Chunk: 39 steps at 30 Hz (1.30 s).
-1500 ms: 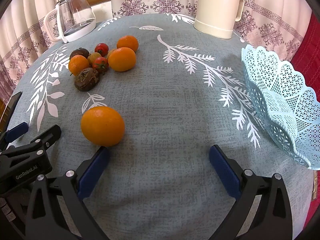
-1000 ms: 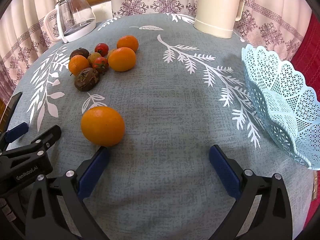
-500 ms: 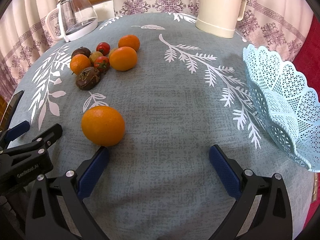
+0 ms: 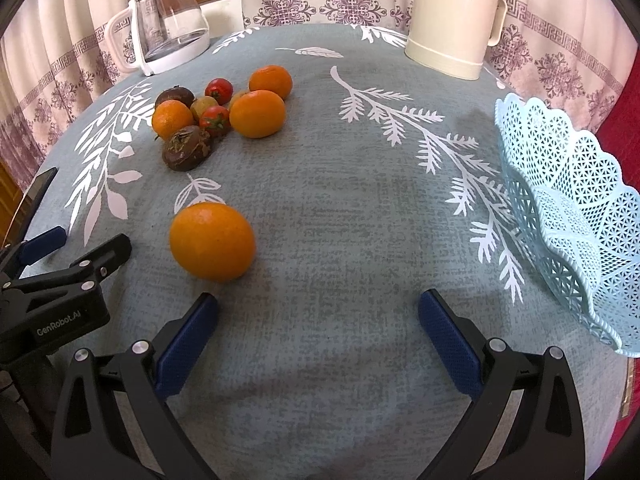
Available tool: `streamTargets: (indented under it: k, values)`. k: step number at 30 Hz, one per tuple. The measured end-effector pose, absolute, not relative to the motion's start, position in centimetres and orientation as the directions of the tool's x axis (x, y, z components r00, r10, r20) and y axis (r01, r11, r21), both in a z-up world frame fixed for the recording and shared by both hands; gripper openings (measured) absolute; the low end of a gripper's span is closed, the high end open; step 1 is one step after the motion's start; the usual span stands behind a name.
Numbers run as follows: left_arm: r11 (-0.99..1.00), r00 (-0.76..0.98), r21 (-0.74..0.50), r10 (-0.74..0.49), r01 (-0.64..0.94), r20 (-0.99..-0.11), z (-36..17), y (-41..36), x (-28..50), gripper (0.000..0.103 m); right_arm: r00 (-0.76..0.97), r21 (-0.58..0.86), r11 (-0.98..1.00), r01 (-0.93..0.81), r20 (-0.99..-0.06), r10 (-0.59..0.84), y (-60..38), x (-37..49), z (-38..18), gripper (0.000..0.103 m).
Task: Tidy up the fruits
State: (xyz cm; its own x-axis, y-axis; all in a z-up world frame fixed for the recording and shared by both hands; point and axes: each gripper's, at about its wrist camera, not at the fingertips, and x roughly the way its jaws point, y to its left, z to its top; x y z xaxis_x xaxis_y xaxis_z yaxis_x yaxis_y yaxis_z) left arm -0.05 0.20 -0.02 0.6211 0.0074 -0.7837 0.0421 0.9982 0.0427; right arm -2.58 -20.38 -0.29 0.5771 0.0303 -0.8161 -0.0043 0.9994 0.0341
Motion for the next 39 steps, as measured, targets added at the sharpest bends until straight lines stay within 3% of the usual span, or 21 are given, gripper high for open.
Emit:
streamTargets:
  k: [18,26,30,39]
  values:
    - [0.999,0.624,0.017,-0.014,0.044,-0.781,0.3,0.4,-0.4,0.101,0.577,0.056,0.998,-0.022,-0.815,0.059,-20.9,-2.6,0.0,0.098]
    - [0.993,0.71,-0.113,-0.097,0.025,-0.697,1.8,2.2,-1.7,0.101,0.626,0.177,0.976,-0.124,-0.749,0.215,-21.2,-3.6,1.2,0.098]
    - [0.989,0.761,-0.149,-0.09,-0.009,-0.643,2.7,3.2,-2.7,0.101,0.664,0.162,0.972,-0.169,-0.71,0.234,-20.4,-4.4,2.1,0.098]
    - [0.981,0.769,-0.188,-0.082,-0.05,-0.634,2.8,4.2,-2.8,0.101,0.675,0.133,0.978,-0.159,-0.708,0.206,-19.9,-3.9,2.8,0.098]
